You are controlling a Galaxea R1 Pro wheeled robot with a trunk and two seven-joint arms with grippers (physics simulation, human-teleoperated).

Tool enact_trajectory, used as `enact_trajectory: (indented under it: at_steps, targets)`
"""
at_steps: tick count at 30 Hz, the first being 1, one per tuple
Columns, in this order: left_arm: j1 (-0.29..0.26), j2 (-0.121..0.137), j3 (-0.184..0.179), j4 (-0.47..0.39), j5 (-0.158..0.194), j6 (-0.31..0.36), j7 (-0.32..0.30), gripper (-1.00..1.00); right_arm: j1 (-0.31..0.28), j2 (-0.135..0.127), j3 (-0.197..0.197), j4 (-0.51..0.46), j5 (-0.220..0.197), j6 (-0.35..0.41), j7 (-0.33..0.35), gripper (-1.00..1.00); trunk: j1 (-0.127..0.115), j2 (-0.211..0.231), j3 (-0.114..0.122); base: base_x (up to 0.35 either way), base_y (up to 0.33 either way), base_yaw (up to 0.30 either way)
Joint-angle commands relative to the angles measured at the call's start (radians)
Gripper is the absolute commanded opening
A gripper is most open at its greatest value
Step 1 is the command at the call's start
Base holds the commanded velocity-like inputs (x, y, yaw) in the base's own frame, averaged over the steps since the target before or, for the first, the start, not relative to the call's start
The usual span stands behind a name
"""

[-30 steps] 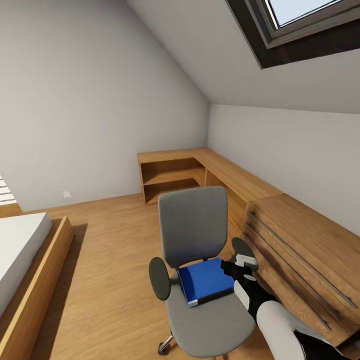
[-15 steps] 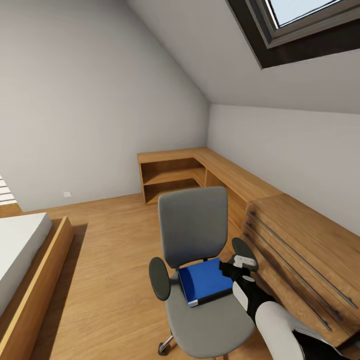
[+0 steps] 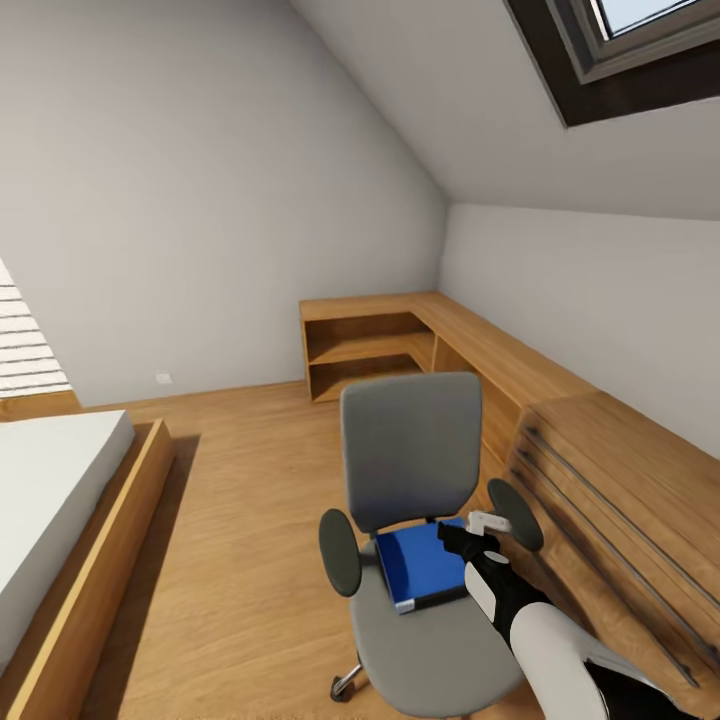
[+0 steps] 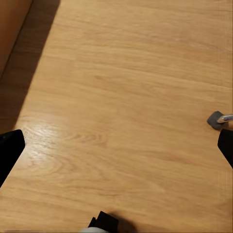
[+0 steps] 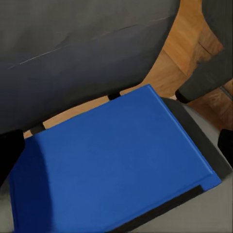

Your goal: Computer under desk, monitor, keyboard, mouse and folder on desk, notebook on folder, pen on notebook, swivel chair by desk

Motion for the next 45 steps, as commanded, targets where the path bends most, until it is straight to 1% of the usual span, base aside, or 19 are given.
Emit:
enact_trajectory:
  at_steps: [1,10,15,23,29,30,33,35,36,38,39,40,41,43,45]
  targets:
    - [-0.001,0.0,-0.003,0.001,0.0,-0.003,0.004,1.0,-0.001,0.001,-0.007,0.001,0.01,-0.003,-0.002,1.0,0.0,-0.001,-0.002,0.0,0.0,0.175]
    - [-0.001,0.0,-0.003,0.001,0.0,-0.003,0.004,1.0,-0.001,0.001,-0.008,0.001,0.01,-0.004,-0.003,1.0,0.0,-0.001,-0.012,0.009,-0.003,0.149]
    - [-0.001,0.0,-0.004,0.001,-0.001,-0.002,0.004,1.0,-0.001,0.001,-0.008,0.001,0.01,-0.003,-0.003,1.0,0.0,-0.001,-0.013,0.149,-0.074,0.026]
    - [-0.001,0.0,-0.004,0.001,-0.001,-0.002,0.004,1.0,-0.001,0.0,-0.009,0.0,0.01,-0.004,-0.002,1.0,0.0,-0.001,-0.013,0.026,-0.01,0.002]
    - [-0.001,0.0,0.0,-0.001,-0.001,-0.004,0.006,1.0,-0.001,-0.007,-0.01,0.0,0.012,-0.004,-0.001,1.0,0.0,-0.001,-0.013,0.002,-0.001,0.0]
    - [-0.001,0.0,0.002,-0.001,0.0,-0.003,0.007,1.0,-0.001,-0.008,-0.01,0.0,0.012,-0.004,-0.001,1.0,0.004,-0.008,-0.016,0.0,0.0,0.0]
    - [-0.001,0.001,0.006,-0.001,0.013,-0.002,0.01,1.0,-0.001,-0.01,-0.01,0.0,0.013,-0.004,-0.001,1.0,0.015,-0.029,-0.025,0.0,0.0,0.0]
    - [-0.001,0.005,0.011,-0.004,0.036,0.001,0.013,1.0,-0.001,-0.012,-0.01,0.001,0.013,-0.004,-0.001,1.0,0.023,-0.043,-0.031,0.0,0.0,0.0]
    - [-0.001,0.009,0.011,-0.006,0.041,0.002,0.014,1.0,-0.001,-0.012,-0.01,0.001,0.013,-0.004,-0.001,1.0,0.027,-0.05,-0.035,0.0,0.0,0.0]
    - [-0.001,0.028,0.013,-0.027,0.051,0.014,0.014,1.0,-0.001,-0.013,-0.01,0.001,0.013,-0.004,-0.001,1.0,0.035,-0.064,-0.041,0.0,0.0,0.0]
    - [-0.001,0.042,0.013,-0.055,0.056,0.032,0.013,1.0,-0.001,-0.016,-0.01,0.001,0.013,-0.003,-0.001,1.0,0.038,-0.071,-0.044,0.0,0.0,0.0]
    - [-0.001,0.048,0.013,-0.072,0.058,0.048,0.013,1.0,-0.001,-0.017,-0.01,0.001,0.013,-0.003,-0.001,1.0,0.042,-0.078,-0.047,0.0,0.0,0.0]
    - [-0.001,0.057,0.014,-0.109,0.06,0.093,0.013,1.0,-0.001,-0.019,-0.01,0.001,0.013,-0.003,-0.001,1.0,0.046,-0.085,-0.05,0.0,0.0,0.0]
    - [-0.001,0.063,0.014,-0.147,0.061,0.152,0.013,1.0,-0.001,-0.021,-0.01,0.001,0.012,-0.003,-0.001,1.0,0.054,-0.099,-0.057,0.0,0.0,0.0]
    - [-0.001,0.074,0.014,-0.237,0.062,0.285,0.018,1.0,-0.001,-0.025,-0.01,0.0,0.012,0.001,-0.002,1.0,0.061,-0.113,-0.063,0.0,0.0,0.0]
